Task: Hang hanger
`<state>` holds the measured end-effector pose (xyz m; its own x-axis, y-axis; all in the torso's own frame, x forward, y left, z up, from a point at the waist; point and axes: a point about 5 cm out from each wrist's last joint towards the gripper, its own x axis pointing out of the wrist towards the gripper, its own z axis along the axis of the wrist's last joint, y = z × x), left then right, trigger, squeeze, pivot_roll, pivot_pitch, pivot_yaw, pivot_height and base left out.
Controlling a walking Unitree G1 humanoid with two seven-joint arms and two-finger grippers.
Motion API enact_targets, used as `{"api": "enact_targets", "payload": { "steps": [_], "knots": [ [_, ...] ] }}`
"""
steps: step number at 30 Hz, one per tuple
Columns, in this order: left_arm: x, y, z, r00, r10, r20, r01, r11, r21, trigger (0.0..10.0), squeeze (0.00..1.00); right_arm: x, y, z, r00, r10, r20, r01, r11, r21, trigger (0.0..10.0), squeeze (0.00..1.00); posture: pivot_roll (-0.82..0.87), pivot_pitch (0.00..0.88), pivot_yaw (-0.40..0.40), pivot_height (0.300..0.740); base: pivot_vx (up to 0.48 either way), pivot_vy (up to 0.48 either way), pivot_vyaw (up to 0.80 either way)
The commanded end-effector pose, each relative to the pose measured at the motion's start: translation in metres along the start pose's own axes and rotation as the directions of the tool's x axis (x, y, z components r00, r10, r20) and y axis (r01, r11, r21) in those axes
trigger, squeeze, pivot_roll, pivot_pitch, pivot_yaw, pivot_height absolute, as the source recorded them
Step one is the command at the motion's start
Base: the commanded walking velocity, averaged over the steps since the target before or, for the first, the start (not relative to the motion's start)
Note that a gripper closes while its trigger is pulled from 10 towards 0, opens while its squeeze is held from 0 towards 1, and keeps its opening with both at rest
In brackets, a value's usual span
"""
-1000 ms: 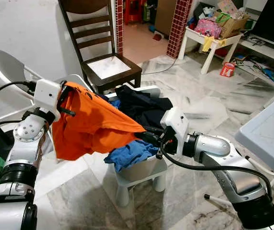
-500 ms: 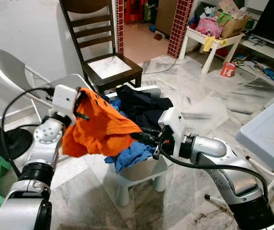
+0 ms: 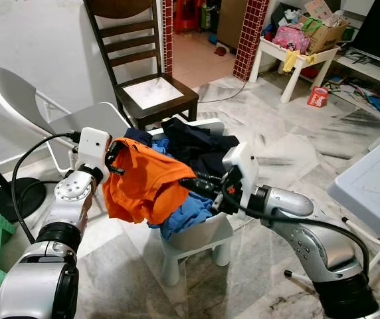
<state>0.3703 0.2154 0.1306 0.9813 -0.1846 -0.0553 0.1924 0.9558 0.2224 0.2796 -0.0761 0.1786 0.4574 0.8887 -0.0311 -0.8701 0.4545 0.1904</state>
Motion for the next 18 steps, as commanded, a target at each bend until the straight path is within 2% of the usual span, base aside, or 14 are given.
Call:
{"api": "enact_targets", "payload": {
  "steps": [1,4,5,7,8,9,10,13,17,18],
  "knots": [
    [-0.004,0.006,-0.006,0.998,-0.03,-0.051,0.032,0.999,0.04,10.0,1.0,-0.001,0.001,0.012,0.999,-0.007,0.046,0.007,1.0,0.018,0.0,0.0,-0.06,0.046,-0.017,0.74,0.0,0.0,0.0],
    [-0.008,0.006,-0.012,0.987,-0.136,-0.082,0.139,0.99,0.028,10.0,1.0,0.002,0.001,0.014,0.998,-0.021,0.061,0.018,0.998,0.052,0.0,0.0,-0.06,0.05,-0.019,0.74,0.0,0.0,0.0],
    [-0.008,0.006,-0.012,0.987,-0.136,-0.082,0.139,0.99,0.028,10.0,1.0,0.002,0.001,0.014,0.998,-0.021,0.061,0.018,0.998,0.052,0.0,0.0,-0.06,0.05,-0.019,0.74,0.0,0.0,0.0],
    [-0.012,0.002,-0.016,0.962,-0.254,-0.104,0.25,0.967,-0.051,10.0,1.0,0.004,0.002,0.014,0.998,-0.022,0.059,0.018,0.998,0.067,0.0,0.0,-0.06,0.052,-0.021,0.74,0.0,0.0,0.0],
    [-0.012,0.002,-0.016,0.962,-0.254,-0.104,0.25,0.967,-0.051,10.0,1.0,0.004,0.002,0.014,0.998,-0.022,0.059,0.018,0.998,0.067,0.0,0.0,-0.06,0.052,-0.021,0.74,0.0,0.0,0.0],
    [-0.013,0.0,-0.017,0.942,-0.32,-0.102,0.311,0.946,-0.093,10.0,1.0,0.006,0.003,0.013,0.998,-0.022,0.055,0.018,0.997,0.071,0.0,0.0,-0.07,0.053,-0.023,0.74,0.0,0.0,0.0],
    [-0.015,0.002,-0.015,0.925,-0.374,-0.068,0.357,0.915,-0.189,10.0,1.0,0.008,0.005,0.014,0.998,-0.02,0.052,0.016,0.997,0.082,0.0,0.0,-0.06,0.053,-0.024,0.74,0.0,0.0,0.0],
    [-0.02,0.003,-0.015,0.891,-0.453,-0.001,0.424,0.836,-0.348,10.0,1.0,0.011,0.008,0.016,0.998,-0.023,0.054,0.017,0.994,0.108,0.0,0.0,-0.06,0.053,-0.025,0.74,0.0,0.0,0.0],
    [-0.025,0.004,-0.018,0.881,-0.473,0.025,0.438,0.793,-0.423,10.0,1.0,0.015,0.008,0.016,0.998,-0.04,0.044,0.034,0.993,0.114,0.0,0.0,-0.07,0.053,-0.026,0.74,0.0,0.0,0.0],
    [-0.026,0.001,-0.018,0.872,-0.486,0.054,0.457,0.771,-0.443,10.0,1.0,0.019,0.004,0.012,0.996,-0.093,0.01,0.092,0.991,0.098,0.0,0.0,-0.07,0.052,-0.026,0.74,0.0,0.0,0.0]
  ]
}}
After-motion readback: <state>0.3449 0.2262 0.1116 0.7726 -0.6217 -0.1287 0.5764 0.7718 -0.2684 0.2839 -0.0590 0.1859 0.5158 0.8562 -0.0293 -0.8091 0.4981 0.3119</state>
